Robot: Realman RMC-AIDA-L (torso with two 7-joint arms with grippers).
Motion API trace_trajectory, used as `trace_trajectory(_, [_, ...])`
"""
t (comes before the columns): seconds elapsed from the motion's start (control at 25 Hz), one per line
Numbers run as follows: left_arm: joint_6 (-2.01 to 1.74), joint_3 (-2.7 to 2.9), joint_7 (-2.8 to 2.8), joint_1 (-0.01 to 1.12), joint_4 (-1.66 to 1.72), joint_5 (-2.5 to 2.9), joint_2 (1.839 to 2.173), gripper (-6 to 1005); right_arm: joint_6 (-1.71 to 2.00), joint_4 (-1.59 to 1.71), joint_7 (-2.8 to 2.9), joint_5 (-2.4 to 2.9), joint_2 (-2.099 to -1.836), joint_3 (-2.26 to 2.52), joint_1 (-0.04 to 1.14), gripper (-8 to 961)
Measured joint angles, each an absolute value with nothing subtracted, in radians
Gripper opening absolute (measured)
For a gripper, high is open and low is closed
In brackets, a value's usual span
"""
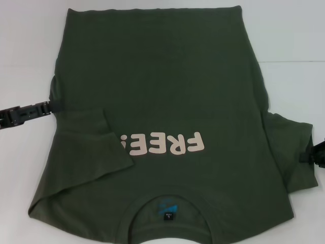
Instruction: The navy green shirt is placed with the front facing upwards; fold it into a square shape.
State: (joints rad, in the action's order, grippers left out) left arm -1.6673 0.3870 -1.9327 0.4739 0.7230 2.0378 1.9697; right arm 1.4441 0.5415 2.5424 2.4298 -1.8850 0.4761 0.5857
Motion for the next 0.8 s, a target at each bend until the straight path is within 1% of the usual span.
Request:
trace_trajectory(0.44, [-1.67,0.386,-1.934,0.475,0.722,2.037,1.976,889,1.462,0.541,2.508,2.353,-1.877,0.455,0.57,22])
trace_trajectory(0.64, [-1.672,0.387,-1.938,0.474,0.722,2.037,1.977,889,1.464,0.542,2.504,2.351,-1.877,0.455,0.587,20])
trace_trajectory(0.8, [-1.675,0.387,-1.945,0.474,0.722,2.037,1.977,889,1.472,0.552,2.504,2.344,-1.868,0.454,0.592,20])
